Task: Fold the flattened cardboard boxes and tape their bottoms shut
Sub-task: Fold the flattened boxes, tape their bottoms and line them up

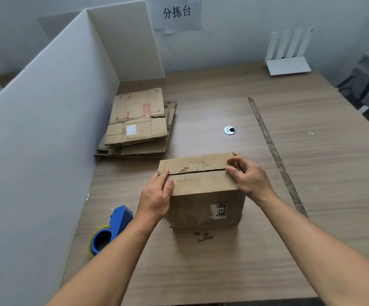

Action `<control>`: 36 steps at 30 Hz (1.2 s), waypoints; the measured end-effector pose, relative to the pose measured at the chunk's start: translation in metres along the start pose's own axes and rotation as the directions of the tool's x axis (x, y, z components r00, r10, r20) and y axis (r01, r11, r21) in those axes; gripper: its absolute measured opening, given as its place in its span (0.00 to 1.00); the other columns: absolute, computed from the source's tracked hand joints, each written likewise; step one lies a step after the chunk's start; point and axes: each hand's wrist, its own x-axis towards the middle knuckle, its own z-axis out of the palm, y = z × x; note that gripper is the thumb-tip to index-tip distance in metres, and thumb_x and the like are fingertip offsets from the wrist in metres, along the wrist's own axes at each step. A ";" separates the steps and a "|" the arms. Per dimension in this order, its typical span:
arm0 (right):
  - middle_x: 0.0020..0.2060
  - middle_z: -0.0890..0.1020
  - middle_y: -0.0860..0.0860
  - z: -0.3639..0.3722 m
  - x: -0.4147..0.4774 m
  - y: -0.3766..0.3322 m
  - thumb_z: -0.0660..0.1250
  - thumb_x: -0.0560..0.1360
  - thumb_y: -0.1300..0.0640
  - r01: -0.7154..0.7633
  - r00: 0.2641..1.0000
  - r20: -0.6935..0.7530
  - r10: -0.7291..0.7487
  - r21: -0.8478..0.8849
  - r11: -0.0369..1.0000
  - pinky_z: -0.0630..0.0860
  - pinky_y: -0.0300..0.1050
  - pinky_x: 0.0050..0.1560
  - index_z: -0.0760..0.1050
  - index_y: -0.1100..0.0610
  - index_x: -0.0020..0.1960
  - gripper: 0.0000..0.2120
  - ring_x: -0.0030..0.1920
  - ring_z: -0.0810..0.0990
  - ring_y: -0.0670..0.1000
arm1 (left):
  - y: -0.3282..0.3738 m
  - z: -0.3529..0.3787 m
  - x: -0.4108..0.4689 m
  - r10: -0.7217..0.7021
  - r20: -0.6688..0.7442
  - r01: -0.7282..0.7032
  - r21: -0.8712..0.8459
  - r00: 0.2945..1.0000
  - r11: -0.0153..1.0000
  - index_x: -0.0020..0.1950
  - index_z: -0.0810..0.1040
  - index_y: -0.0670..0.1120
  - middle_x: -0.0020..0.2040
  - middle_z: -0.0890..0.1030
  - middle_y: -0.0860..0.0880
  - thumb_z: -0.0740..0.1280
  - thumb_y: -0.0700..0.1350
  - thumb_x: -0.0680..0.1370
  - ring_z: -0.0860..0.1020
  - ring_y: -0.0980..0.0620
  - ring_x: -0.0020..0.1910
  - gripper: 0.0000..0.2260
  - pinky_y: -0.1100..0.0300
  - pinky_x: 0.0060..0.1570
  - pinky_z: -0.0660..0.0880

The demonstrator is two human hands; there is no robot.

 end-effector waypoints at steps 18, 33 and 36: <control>0.68 0.73 0.53 0.023 0.011 -0.018 0.71 0.77 0.54 0.030 0.999 -0.014 -0.035 -0.268 0.963 0.63 0.37 0.67 0.78 0.52 0.65 0.17 0.70 0.70 0.53 | -0.014 0.004 0.025 -0.125 0.059 0.126 -0.018 0.990 0.992 0.78 0.63 0.49 0.72 0.69 0.46 0.66 0.50 0.81 0.68 0.49 0.70 0.26 0.59 0.68 0.63; 0.72 0.68 0.50 0.057 -0.050 -0.047 0.67 0.79 0.51 0.054 0.970 0.244 0.019 -0.288 0.956 0.56 0.29 0.69 0.73 0.47 0.71 0.20 0.72 0.67 0.48 | -0.065 -0.033 -0.040 -0.202 0.069 0.204 -0.025 0.977 0.979 0.79 0.61 0.53 0.70 0.69 0.51 0.70 0.56 0.77 0.67 0.52 0.71 0.33 0.62 0.67 0.61; 0.72 0.68 0.51 0.075 -0.066 -0.072 0.63 0.78 0.43 0.123 0.971 0.234 -0.053 -0.293 0.948 0.59 0.40 0.73 0.74 0.44 0.70 0.21 0.71 0.67 0.53 | -0.092 -0.040 -0.040 -0.266 0.071 0.274 -0.150 0.961 0.950 0.78 0.63 0.54 0.73 0.67 0.55 0.68 0.59 0.73 0.66 0.55 0.72 0.35 0.54 0.74 0.62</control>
